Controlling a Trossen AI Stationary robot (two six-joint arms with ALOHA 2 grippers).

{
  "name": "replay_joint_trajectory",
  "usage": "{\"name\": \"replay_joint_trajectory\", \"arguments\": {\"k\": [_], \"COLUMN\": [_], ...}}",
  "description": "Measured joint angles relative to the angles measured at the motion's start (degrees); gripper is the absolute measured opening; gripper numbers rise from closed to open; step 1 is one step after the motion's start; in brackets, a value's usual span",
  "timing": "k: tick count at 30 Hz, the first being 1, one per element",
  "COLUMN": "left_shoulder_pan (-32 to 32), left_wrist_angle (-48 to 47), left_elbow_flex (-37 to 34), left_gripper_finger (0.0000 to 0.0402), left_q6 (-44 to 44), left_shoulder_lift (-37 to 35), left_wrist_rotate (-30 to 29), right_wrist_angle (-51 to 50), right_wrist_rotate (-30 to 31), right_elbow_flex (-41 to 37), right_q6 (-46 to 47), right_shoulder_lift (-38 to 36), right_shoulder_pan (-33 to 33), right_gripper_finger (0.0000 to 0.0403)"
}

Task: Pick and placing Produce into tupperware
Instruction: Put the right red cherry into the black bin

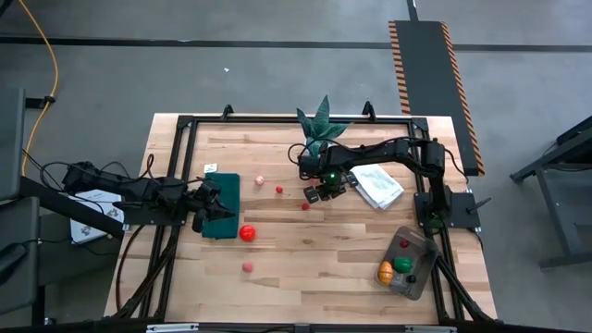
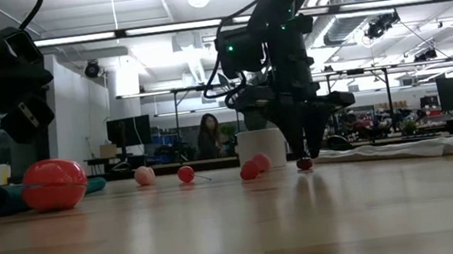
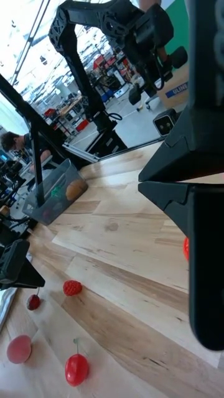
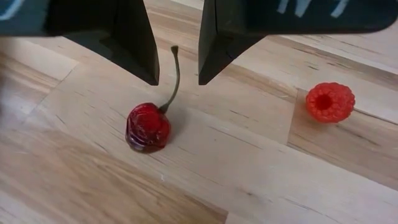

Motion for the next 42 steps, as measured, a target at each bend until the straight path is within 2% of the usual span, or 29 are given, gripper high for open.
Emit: {"name": "replay_joint_trajectory", "arguments": {"k": [10,20,33,42], "left_shoulder_pan": [0.0,0.0,0.0,0.0], "left_wrist_angle": [0.0,0.0,0.0,0.0], "left_elbow_flex": [0.0,0.0,0.0,0.0], "left_gripper_finger": [0.0001,0.0001,0.0001,0.0001], "left_q6": [0.0,0.0,0.0,0.0], "left_shoulder_lift": [0.0,0.0,0.0,0.0], "left_wrist_rotate": [0.0,0.0,0.0,0.0], "right_wrist_angle": [1.1,1.8,1.8,1.8], "right_wrist_rotate": [-0.7,-0.6,-0.2,-0.2], "right_elbow_flex": [-1.5,-1.5,-1.5,-1.5], "right_q6": [-1.0,-1.4,-2.4,-2.9], "right_shoulder_lift": [-0.1,-0.1,-0.1,-0.1], "right_shoulder_pan": [-1.1,-1.1,-1.1,-1.1], "right_gripper_finger": [0.0098,0.0057,0.0049,0.0019]}}
